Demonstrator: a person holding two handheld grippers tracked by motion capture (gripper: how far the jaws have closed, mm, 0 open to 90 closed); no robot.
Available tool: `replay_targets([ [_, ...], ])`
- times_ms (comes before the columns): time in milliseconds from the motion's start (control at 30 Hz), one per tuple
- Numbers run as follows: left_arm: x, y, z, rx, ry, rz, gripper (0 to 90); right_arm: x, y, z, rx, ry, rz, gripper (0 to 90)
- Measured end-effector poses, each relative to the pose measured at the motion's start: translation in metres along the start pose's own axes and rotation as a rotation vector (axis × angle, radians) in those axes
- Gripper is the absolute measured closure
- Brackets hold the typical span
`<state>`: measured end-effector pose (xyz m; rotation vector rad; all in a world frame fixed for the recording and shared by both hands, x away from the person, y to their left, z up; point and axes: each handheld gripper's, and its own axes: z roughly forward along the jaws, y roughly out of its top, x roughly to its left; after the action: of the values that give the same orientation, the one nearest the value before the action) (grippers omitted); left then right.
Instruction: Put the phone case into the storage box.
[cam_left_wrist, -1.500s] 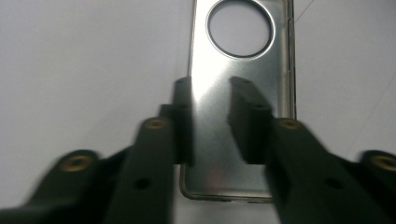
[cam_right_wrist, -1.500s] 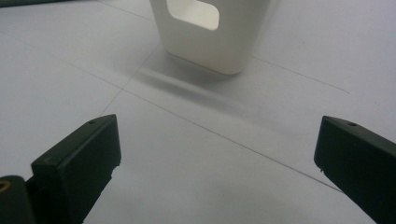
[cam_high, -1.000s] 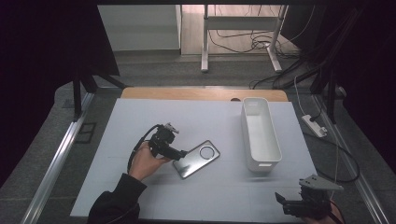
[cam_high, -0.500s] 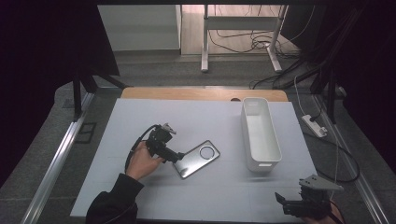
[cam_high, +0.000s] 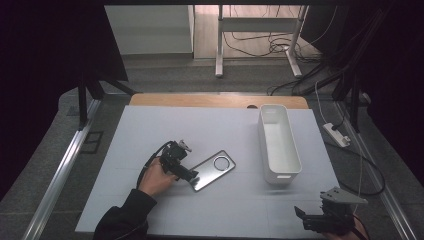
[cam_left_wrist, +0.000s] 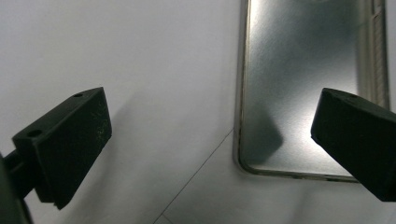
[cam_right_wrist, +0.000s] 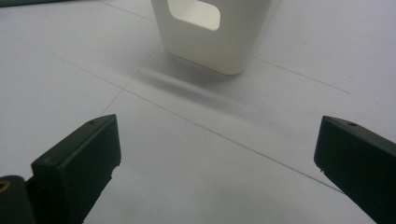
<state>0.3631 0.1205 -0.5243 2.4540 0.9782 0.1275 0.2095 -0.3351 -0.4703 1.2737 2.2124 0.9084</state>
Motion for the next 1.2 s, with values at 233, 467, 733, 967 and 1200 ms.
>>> replay_targets([
  [233,-0.001,-0.001,0.005,0.019,0.013,0.002,0.0,0.0,0.0,0.0,0.0,0.001,-0.001,0.9],
  [467,-0.006,0.001,0.002,0.026,0.024,0.019,7.4,0.0,0.0,0.0,0.001,0.004,-0.006,0.9],
  [733,-0.006,0.001,-0.005,-0.006,-0.005,0.011,49.9,0.001,0.0,0.0,0.004,0.002,-0.011,0.9],
  [967,-0.004,0.001,-0.005,-0.015,-0.081,-0.023,81.6,0.001,0.0,0.001,0.005,0.001,-0.011,0.9],
  [1200,-0.003,-0.001,-0.005,-0.027,-0.074,-0.038,88.7,0.001,0.0,0.001,0.006,0.002,-0.012,0.9],
])
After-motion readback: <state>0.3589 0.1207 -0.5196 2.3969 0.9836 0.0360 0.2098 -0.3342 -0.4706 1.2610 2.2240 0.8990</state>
